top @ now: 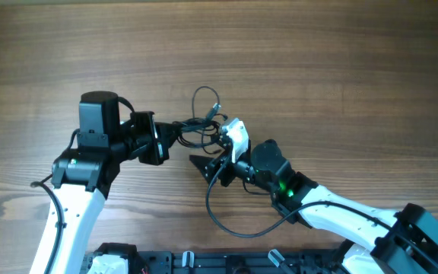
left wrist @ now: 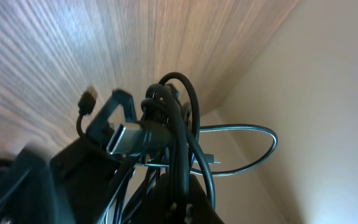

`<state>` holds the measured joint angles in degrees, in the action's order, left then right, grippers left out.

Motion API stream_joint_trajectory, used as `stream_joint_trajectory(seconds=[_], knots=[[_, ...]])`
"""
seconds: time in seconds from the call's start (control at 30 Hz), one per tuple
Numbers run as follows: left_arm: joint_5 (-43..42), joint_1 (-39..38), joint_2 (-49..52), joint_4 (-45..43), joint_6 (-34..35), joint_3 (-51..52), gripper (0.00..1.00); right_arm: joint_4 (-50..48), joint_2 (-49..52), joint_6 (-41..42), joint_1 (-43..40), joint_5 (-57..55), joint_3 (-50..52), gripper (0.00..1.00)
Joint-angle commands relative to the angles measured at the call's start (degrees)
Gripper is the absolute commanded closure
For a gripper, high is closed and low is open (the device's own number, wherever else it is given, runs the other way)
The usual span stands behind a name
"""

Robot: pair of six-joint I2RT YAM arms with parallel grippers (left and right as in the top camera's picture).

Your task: Untangle cables

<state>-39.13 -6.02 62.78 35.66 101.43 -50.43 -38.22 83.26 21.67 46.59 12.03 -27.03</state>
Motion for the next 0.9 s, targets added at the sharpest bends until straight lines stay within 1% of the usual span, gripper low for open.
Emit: stream_joint_trajectory(seconds=[0.0,0.03,0.07,0.2,0.27,0.4,0.53,0.6,0.77,0.87], knots=[[-2.67,-0.61,-0.15,-0.33,1.11,-0.96,0.96,1.31,0.92,-0.68,0.11,-3.15,-0.26,0.77],[-2.67,-0.5,-0.15,-0.66,1.09,-0.96,0.96,2.16,0.92,-0.61,0.11,-3.13,-0.26,0.89],[-2.91,-0.17,-0.15,-1.64,1.09,-0.96,0.96,3.39,0.92,-0.28,0.11,-3.1,-0.26,0.96],[-5.01,2.38,-0.15,-5.9,1.09,-0.96,0.96,10.78,0.02,4.31,0.07,-3.06,-0.26,0.96],[-4.98,4.11,-0.15,-6.19,1.09,-0.96,0.96,14.93,-1.46,5.44,0.04,-3.08,-0.26,0.96],[-4.98,7.08,-0.15,-5.79,1.05,-0.96,0.96,22.01,-5.55,5.49,0.04,-3.15,-0.26,0.96],[-4.96,8.24,-0.15,-4.94,1.01,-0.96,0.96,27.32,-9.14,5.57,-0.02,-4.46,-0.26,0.96],[-4.96,8.22,-0.15,-4.61,0.59,-0.96,0.96,29.97,-10.73,6.67,-0.22,-6.95,-0.26,0.96],[-4.96,8.81,-0.15,-4.59,0.66,-0.96,0.96,39.06,-13.55,13.57,-1.66,-16.59,-0.26,0.96],[-4.96,9.7,-0.15,-4.59,0.63,-0.96,0.96,42.73,-14.29,17.68,-2.67,-18.47,-0.26,0.96]])
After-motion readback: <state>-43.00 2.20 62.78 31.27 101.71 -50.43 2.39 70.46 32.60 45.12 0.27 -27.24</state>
